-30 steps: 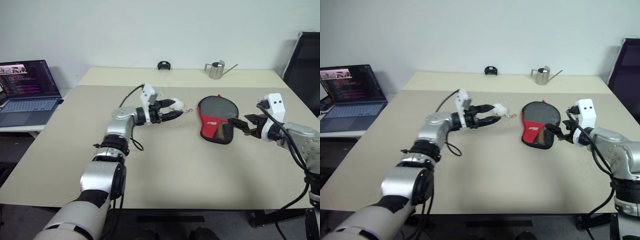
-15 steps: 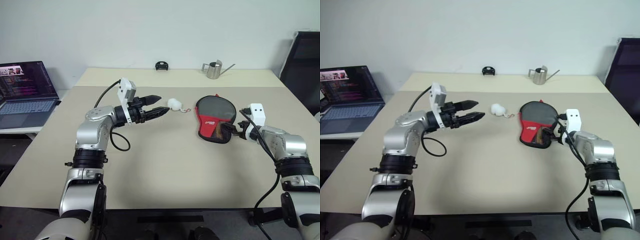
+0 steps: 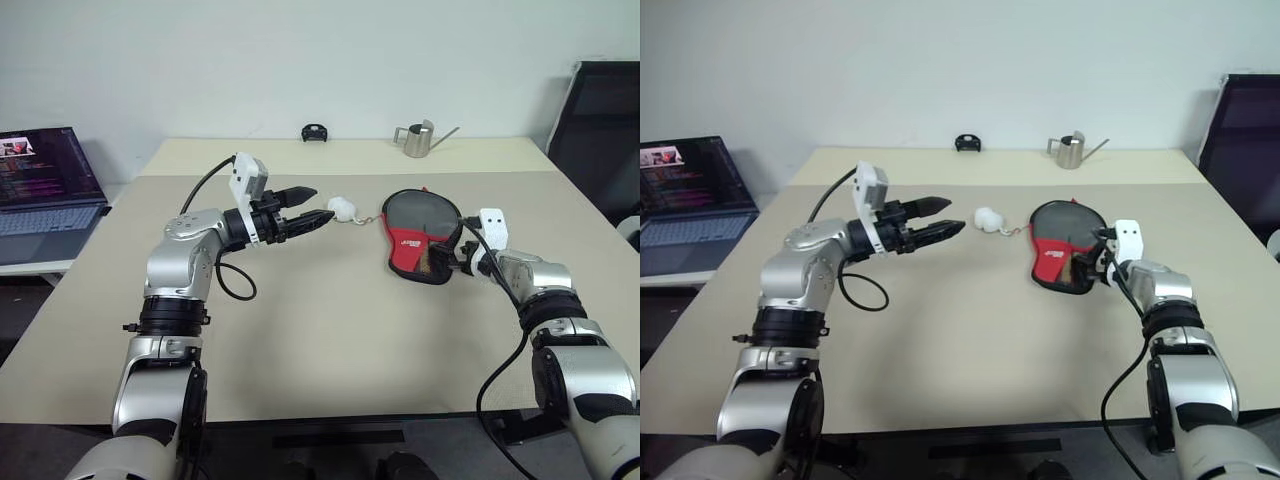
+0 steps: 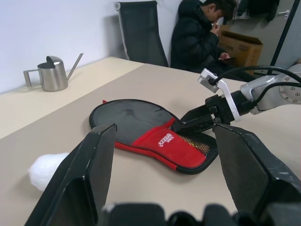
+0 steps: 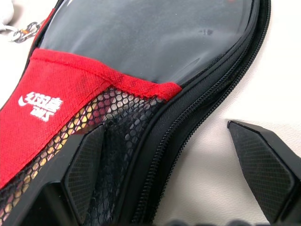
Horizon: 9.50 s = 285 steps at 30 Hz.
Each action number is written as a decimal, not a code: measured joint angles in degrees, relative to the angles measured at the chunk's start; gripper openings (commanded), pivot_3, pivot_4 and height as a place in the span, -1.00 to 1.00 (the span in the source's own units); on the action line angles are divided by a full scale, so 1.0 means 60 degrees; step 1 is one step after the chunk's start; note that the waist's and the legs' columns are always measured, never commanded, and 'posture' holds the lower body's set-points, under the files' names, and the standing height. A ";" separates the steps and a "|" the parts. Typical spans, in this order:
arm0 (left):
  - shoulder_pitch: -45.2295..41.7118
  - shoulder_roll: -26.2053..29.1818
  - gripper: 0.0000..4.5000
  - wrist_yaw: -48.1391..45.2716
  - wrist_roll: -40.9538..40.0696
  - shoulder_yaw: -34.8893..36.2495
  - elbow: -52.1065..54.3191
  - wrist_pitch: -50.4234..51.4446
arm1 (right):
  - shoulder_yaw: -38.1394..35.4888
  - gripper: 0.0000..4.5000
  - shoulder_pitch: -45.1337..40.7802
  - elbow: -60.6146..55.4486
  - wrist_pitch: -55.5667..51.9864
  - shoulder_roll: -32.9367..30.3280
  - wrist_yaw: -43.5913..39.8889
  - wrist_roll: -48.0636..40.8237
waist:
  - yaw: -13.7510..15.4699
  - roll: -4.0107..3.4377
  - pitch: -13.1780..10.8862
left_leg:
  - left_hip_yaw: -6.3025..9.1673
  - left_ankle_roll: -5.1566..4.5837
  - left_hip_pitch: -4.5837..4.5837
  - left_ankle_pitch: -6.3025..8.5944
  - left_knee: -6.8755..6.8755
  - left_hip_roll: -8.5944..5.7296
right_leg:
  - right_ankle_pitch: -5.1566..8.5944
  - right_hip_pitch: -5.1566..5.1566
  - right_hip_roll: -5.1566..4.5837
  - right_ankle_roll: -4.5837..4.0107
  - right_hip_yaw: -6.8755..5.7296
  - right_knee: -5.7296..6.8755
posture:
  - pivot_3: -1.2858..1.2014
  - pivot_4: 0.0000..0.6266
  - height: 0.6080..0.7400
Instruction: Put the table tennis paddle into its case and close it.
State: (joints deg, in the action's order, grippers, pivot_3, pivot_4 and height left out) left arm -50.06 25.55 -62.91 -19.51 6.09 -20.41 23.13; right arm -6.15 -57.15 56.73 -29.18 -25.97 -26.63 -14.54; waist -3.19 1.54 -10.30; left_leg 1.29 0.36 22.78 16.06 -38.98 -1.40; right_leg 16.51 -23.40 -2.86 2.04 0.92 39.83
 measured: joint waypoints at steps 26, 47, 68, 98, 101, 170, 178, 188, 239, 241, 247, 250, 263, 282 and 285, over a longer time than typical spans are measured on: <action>0.1301 0.1350 0.58 -0.0589 -0.0040 -0.0525 0.0797 0.0237 | -0.0682 -1.00 0.0186 -0.1076 -0.1505 0.0804 0.0201 -0.0126 | -0.0089 0.0001 0.0007 | 0.0007 -0.0003 -0.0006 0.0002 0.0009 0.0009 | 0.0001 -0.0002 0.0003 -0.0002 0.0000 0.0008 | 0.03 -0.52 1.00; 0.2595 0.2232 0.58 -0.1750 -0.0935 -0.1137 0.3176 0.1745 | -0.0891 -1.00 0.3513 -0.9737 -0.8094 0.1351 0.0614 -0.2378 | 0.0008 -0.0001 0.0006 | 0.0013 -0.0018 0.0016 0.0011 0.0016 0.0008 | 0.0002 -0.0025 0.0002 -0.0004 -0.0004 0.0003 | 0.03 -0.52 1.00; 0.3486 0.2623 0.58 -0.1505 -0.1547 -0.1361 0.4468 0.2375 | -0.3279 -1.00 0.6781 -1.4574 -1.0458 0.3115 0.2896 -0.4069 | 0.0189 -0.0001 0.0006 | 0.0028 -0.0020 0.0013 0.0012 0.0020 0.0004 | 0.0004 -0.0012 0.0003 -0.0003 -0.0015 -0.0010 | 0.03 -0.52 1.00; 0.3724 0.3416 0.58 -0.2938 -0.1550 -0.1916 0.4645 0.1476 | -0.4063 -1.00 0.8443 -1.5232 -1.0463 0.2210 0.6602 -0.9246 | 0.0224 -0.0001 0.0006 | 0.0039 -0.0028 0.0010 0.0016 0.0028 0.0005 | 0.0006 0.0018 0.0007 -0.0004 -0.0025 -0.0054 | 0.03 -0.52 1.00; 0.3723 0.3418 0.58 -0.2948 -0.1547 -0.1935 0.4645 0.1464 | -0.4089 -1.00 0.8579 -1.5232 -1.0437 0.2203 0.6900 -0.9603 | 0.0224 -0.0001 0.0006 | 0.0039 -0.0028 0.0010 0.0016 0.0029 0.0005 | 0.0006 0.0018 0.0007 -0.0004 -0.0026 -0.0055 | 0.03 -0.52 1.00; 0.0938 0.0581 0.75 0.1617 0.1089 -0.2223 -0.0139 0.0548 | 0.2894 1.00 0.6116 -1.2324 -0.3147 -0.1236 -0.0271 -0.2902 | 0.0301 0.0015 0.0015 | 0.0034 -0.0067 0.0033 0.0024 0.0007 -0.0003 | -0.0024 0.0031 0.0003 0.0036 -0.0031 -0.0126 | 0.03 -0.52 1.00; -0.1039 -0.0821 0.99 0.2374 0.2003 -0.2346 -0.3667 -0.0949 | 0.2861 1.00 0.6262 -1.2385 -0.3218 -0.0809 -0.0267 -0.2614 | 0.0297 0.0017 0.0016 | 0.0030 -0.0067 0.0032 0.0024 0.0006 -0.0006 | -0.0024 0.0030 0.0003 0.0037 -0.0033 -0.0126 | 0.03 -0.52 1.00; -0.3176 -0.2438 0.99 0.3510 0.2881 -0.2089 -0.8371 -0.2527 | 0.2823 1.00 0.6234 -1.2401 -0.3340 -0.0260 -0.0210 -0.2269 | 0.0278 0.0020 0.0015 | 0.0025 -0.0067 0.0035 0.0024 0.0008 -0.0017 | -0.0024 0.0026 0.0002 0.0038 -0.0050 -0.0127 | 0.03 -0.52 1.00; -0.2397 -0.2203 -0.90 0.2027 0.2641 -0.0044 -0.7980 -0.1775 | 0.3157 1.00 0.5558 -1.0878 -0.2127 -0.0390 -0.0688 -0.0239 | 0.0226 0.0040 0.0031 | 0.0012 -0.0064 0.0000 0.0022 -0.0007 -0.0026 | -0.0025 0.0020 0.0001 0.0040 -0.0041 -0.0047 | 0.03 -0.52 1.00; -0.2266 -0.2181 -0.90 0.1844 0.2553 -0.0093 -0.7551 -0.1575 | 0.3452 1.00 0.5438 -1.0611 -0.1754 -0.0480 -0.0952 0.0080 | 0.0223 0.0044 0.0037 | 0.0011 -0.0063 -0.0014 0.0021 -0.0007 -0.0024 | -0.0025 0.0028 0.0003 0.0040 -0.0040 -0.0037 | 0.03 -0.52 1.00; -0.2134 -0.2078 -0.90 0.1622 0.2517 -0.0298 -0.6937 -0.1239 | 0.3726 1.00 0.5230 -1.0161 -0.1141 -0.0482 -0.1360 0.0642 | 0.0223 0.0085 0.0078 | 0.0010 -0.0054 -0.0042 0.0015 -0.0008 -0.0024 | -0.0025 0.0039 0.0003 0.0039 -0.0029 -0.0004 | 0.03 -0.52 1.00; -0.2195 -0.2103 -0.90 0.1922 0.2690 -0.0511 -0.7109 -0.1530 | 0.3772 1.00 0.5240 -1.0100 -0.1012 -0.0375 -0.1373 0.0874 | 0.0223 0.0109 0.0102 | 0.0010 -0.0050 -0.0053 0.0013 -0.0009 -0.0023 | -0.0025 0.0041 0.0003 0.0039 -0.0024 0.0009 | 0.03 -0.52 1.00; -0.3167 -0.2931 -0.90 0.3464 0.3577 -0.0950 -0.9037 -0.2753 | 0.3820 1.00 0.5491 -1.0127 -0.1248 0.0476 -0.1493 0.1075 | 0.0204 0.0137 0.0151 | 0.0009 -0.0047 -0.0074 0.0012 -0.0004 -0.0007 | -0.0028 0.0051 0.0022 0.0034 -0.0021 0.0016 | 0.03 -0.52 1.00; -0.3329 -0.3179 -0.90 0.4844 0.4733 -0.1268 -0.9690 -0.3152 | 0.3649 1.00 0.5878 -1.0263 -0.1478 0.0599 -0.1328 0.1118 | 0.0259 0.0139 0.0260 | 0.0064 -0.0048 -0.0184 0.0015 0.0017 -0.0003 | -0.0028 0.0225 0.0022 0.0037 -0.0055 -0.0092 | 0.03 -0.52 1.00; -0.3351 -0.3432 -0.90 0.5384 0.4839 -0.1303 -0.9786 -0.3255 | 0.3648 1.00 0.6105 -1.0663 -0.1690 0.0601 -0.1145 0.1119 | 0.0267 0.0138 0.0265 | 0.0068 -0.0048 -0.0180 0.0016 0.0021 -0.0002 | -0.0028 0.0227 0.0021 0.0038 -0.0057 -0.0104 | 0.03 -0.52 1.00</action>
State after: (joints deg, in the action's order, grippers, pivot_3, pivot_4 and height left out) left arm -70.17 4.96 -30.61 9.53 -1.73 -79.13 3.61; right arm 15.74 -20.52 -7.24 -39.33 -22.36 -33.50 -7.82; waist -1.59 2.36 -8.71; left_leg 1.69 0.07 21.70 16.15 -38.85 -1.42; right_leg 16.35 -22.04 -2.74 2.26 0.57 39.21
